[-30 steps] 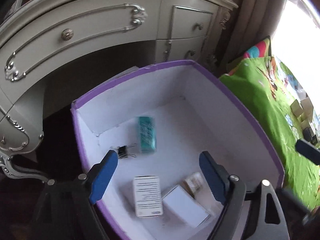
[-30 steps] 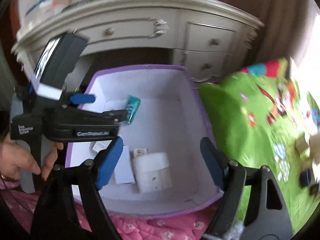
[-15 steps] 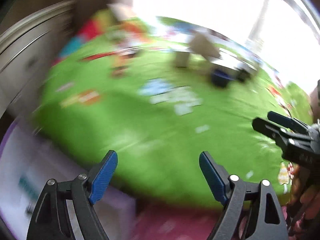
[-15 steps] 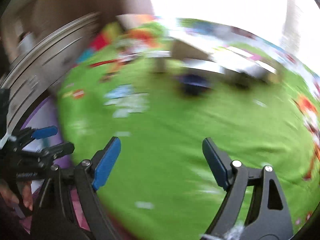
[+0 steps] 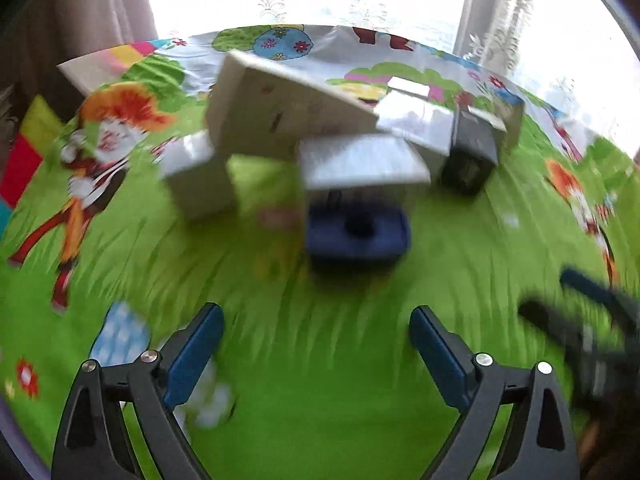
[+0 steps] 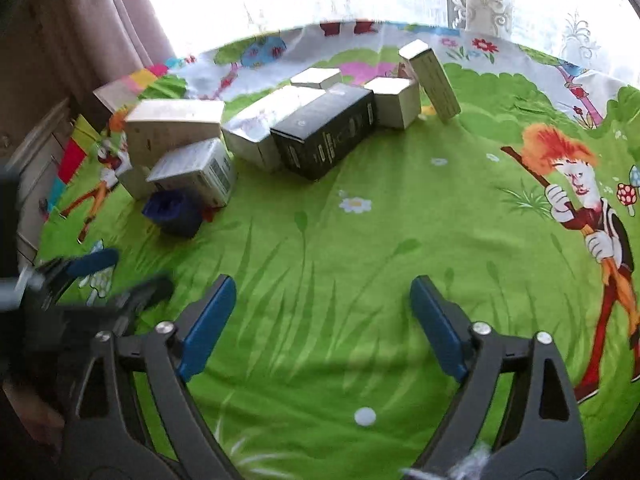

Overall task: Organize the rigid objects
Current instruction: 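Grasp the blue plastic holder with the left tool while the right tool grasps a white medicine box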

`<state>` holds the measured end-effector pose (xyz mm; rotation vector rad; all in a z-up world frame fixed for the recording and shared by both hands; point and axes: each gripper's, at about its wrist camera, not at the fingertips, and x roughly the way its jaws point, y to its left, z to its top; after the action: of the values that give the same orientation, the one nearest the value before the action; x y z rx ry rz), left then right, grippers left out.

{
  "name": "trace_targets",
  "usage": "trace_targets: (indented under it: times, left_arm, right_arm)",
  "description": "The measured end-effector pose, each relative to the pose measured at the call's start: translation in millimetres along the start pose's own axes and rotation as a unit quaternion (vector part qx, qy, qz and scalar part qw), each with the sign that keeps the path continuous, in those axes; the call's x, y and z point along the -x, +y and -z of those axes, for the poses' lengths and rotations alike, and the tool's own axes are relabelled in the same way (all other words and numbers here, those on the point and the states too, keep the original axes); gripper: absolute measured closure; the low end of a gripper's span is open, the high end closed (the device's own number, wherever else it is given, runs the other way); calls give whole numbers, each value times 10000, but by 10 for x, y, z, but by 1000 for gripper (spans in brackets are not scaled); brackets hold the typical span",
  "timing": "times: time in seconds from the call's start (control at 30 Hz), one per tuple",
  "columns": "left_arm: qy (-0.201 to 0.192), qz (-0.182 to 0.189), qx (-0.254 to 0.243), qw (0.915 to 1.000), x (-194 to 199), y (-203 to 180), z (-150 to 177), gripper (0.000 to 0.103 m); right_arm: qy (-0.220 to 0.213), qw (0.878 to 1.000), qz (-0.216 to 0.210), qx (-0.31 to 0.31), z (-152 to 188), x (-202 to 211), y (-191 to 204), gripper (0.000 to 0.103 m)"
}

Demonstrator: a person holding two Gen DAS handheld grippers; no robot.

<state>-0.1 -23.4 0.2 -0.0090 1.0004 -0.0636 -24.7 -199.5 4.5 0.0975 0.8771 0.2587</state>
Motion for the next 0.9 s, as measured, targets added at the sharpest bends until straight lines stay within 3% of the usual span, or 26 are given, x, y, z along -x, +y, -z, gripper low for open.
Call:
trace_targets:
  times: [0.13, 0.17, 0.2, 0.3, 0.37, 0.47, 0.57, 0.67, 0.9]
  left_arm:
    - [-111, 103, -231, 9996, -138, -149, -160, 9]
    - [-232, 64, -296, 9993, -132, -141, -142, 25]
    - [-451, 116, -301, 9985, -54, -123, -81, 52]
    - [-529, 347, -157, 9979, 144, 84, 168, 53]
    - [-632, 197, -155, 9977, 254, 262, 364, 53]
    - [-672, 372, 138, 9969, 317, 523, 439, 53]
    - [-723, 486, 356, 9956, 315, 629, 450, 52]
    - [-714, 329, 249, 9966, 273, 537, 418, 52]
    - [-771, 641, 495, 9937, 278, 658, 467, 52]
  right_arm:
    - [9, 10000, 31, 32, 29, -30, 26, 9]
    - [12, 10000, 21, 39, 30, -41, 13, 8]
    - [17, 10000, 10, 47, 44, -32, 18, 7]
    - [65, 9999, 45, 144, 44, -68, 62, 5]
    - [118, 9995, 142, 269, 38, -89, 106, 3]
    - [267, 9957, 93, 886, -30, -200, 310, 3]
    - [497, 9828, -85, 1774, -207, -476, 605, 3]
    - [623, 9696, -556, 2299, -441, -723, 802, 3]
    - [707, 9477, -1046, 2930, -809, -1127, 1067, 3]
